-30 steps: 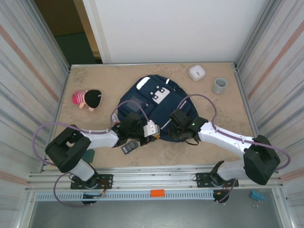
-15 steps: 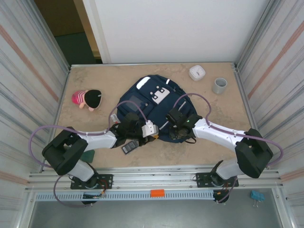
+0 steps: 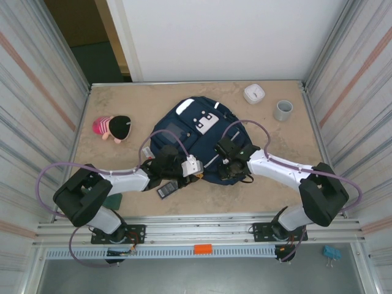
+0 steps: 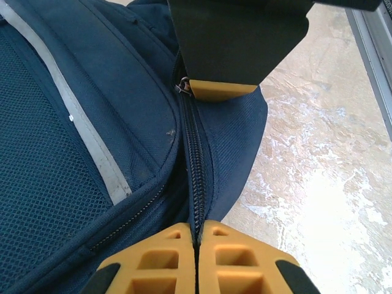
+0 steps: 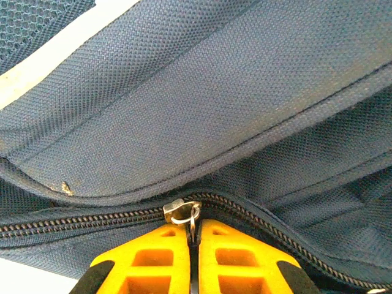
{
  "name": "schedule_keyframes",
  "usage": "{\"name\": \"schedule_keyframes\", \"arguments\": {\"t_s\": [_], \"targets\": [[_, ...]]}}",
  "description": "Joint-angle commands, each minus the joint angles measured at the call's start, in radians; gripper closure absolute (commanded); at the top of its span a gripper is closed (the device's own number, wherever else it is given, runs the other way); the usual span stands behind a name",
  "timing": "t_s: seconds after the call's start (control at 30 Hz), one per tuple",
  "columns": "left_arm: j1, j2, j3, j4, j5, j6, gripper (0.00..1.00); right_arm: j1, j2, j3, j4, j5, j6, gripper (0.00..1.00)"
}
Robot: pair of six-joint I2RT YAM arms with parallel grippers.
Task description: Pack books, pencil case, and school supplies into a backpack
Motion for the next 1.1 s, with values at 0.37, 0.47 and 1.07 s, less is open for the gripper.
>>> {"name": "schedule_keyframes", "arguments": {"t_s": [0.37,0.47,1.07], "targets": [[0.015,-0.041,0.006,-0.063,-0.168,0.006,1.00,-0.230,-0.144,-0.068,-0.120,-0.072,-0.137,1.00],[0.019,-0.053,-0.001,-0.064,-0.189,-0.013,0.99,-0.236,-0.154,-0.071,-0.111,-0.109,-0.144,1.00],[0.046,-0.364,0.097,-0.576,-0.572,-1.261,0.27,-0.128,-0.211,-0.156,0.102,-0.263,-0.035,1.00]]}}
